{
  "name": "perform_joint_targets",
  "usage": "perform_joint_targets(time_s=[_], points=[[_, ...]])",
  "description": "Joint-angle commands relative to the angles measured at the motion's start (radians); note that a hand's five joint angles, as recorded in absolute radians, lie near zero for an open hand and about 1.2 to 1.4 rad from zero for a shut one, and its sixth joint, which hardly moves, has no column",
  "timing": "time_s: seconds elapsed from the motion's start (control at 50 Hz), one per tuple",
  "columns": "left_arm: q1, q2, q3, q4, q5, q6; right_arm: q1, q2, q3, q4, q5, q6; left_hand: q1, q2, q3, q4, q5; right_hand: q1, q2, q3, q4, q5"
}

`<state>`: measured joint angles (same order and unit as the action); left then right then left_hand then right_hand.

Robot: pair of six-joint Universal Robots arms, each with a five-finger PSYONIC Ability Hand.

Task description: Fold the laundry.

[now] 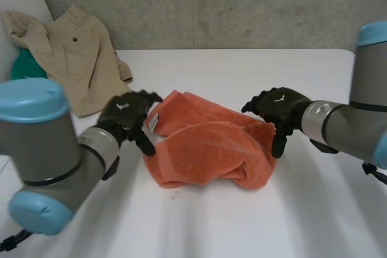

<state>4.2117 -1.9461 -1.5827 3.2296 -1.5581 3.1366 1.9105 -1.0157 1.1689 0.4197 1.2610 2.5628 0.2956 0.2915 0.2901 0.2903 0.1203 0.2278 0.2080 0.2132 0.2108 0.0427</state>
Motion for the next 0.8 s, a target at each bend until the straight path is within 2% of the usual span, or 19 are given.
perform_joint_targets(time_s=[0.02, 0.16, 0.22, 0.24, 0.26, 0.36, 0.54, 0.62, 0.64, 0.7, 0.8], points=[[-0.078, -0.224, 0.180, -0.031, 0.000, 0.007, 0.005, 0.178, -0.144, -0.047, 0.012, -0.116, 0.147, 0.151, 0.152, 0.152, 0.147, 0.027, 0.047, 0.042, 0.044, 0.038], [-0.091, -0.330, 0.285, -0.099, -0.046, 0.014, 0.005, 0.258, -0.196, -0.160, 0.044, -0.167, 0.170, 0.174, 0.176, 0.175, 0.171, 0.063, 0.082, 0.077, 0.080, 0.073], [-0.098, -0.343, 0.300, -0.099, -0.071, 0.020, 0.005, 0.284, -0.210, -0.205, 0.064, -0.170, 0.293, 0.297, 0.299, 0.298, 0.294, 0.083, 0.103, 0.098, 0.100, 0.094], [-0.098, -0.346, 0.302, -0.097, -0.073, 0.023, 0.005, 0.292, -0.215, -0.211, 0.066, -0.171, 0.355, 0.359, 0.360, 0.360, 0.355, 0.095, 0.115, 0.109, 0.112, 0.105], [-0.098, -0.349, 0.302, -0.097, -0.077, 0.025, 0.005, 0.311, -0.230, -0.217, 0.069, -0.171, 0.527, 0.531, 0.532, 0.532, 0.528, 0.121, 0.141, 0.136, 0.138, 0.132], [-0.096, -0.343, 0.305, -0.093, -0.077, 0.042, 0.005, 0.355, -0.275, -0.216, 0.063, -0.170, 1.086, 1.090, 1.091, 1.091, 1.086, 0.309, 0.329, 0.324, 0.326, 0.320], [-0.116, -0.249, 0.294, -0.079, -0.076, 0.049, 0.005, 0.410, -0.310, -0.205, 0.054, -0.162, 1.101, 1.105, 1.106, 1.106, 1.101, 0.532, 0.552, 0.547, 0.549, 0.543], [-0.119, -0.172, 0.282, -0.074, -0.076, 0.053, 0.007, 0.410, -0.310, -0.202, 0.034, -0.147, 1.101, 1.105, 1.106, 1.106, 1.101, 0.948, 0.968, 0.963, 0.965, 0.959], [-0.119, -0.140, 0.277, -0.074, -0.076, 0.056, 0.007, 0.402, -0.308, -0.200, 0.029, -0.138, 1.101, 1.105, 1.106, 1.106, 1.101, 1.166, 1.186, 1.181, 1.183, 1.177], [-0.119, -0.096, 0.274, -0.074, -0.076, 0.057, 0.007, 0.379, -0.307, -0.197, 0.031, -0.121, 1.101, 1.105, 1.106, 1.106, 1.101, 1.168, 1.188, 1.183, 1.185, 1.179], [-0.113, -0.001, 0.274, -0.074, -0.076, 0.077, -0.005, 0.200, -0.247, -0.194, 0.032, -0.078, 1.101, 1.105, 1.106, 1.106, 1.101, 1.168, 1.188, 1.183, 1.185, 1.179]])
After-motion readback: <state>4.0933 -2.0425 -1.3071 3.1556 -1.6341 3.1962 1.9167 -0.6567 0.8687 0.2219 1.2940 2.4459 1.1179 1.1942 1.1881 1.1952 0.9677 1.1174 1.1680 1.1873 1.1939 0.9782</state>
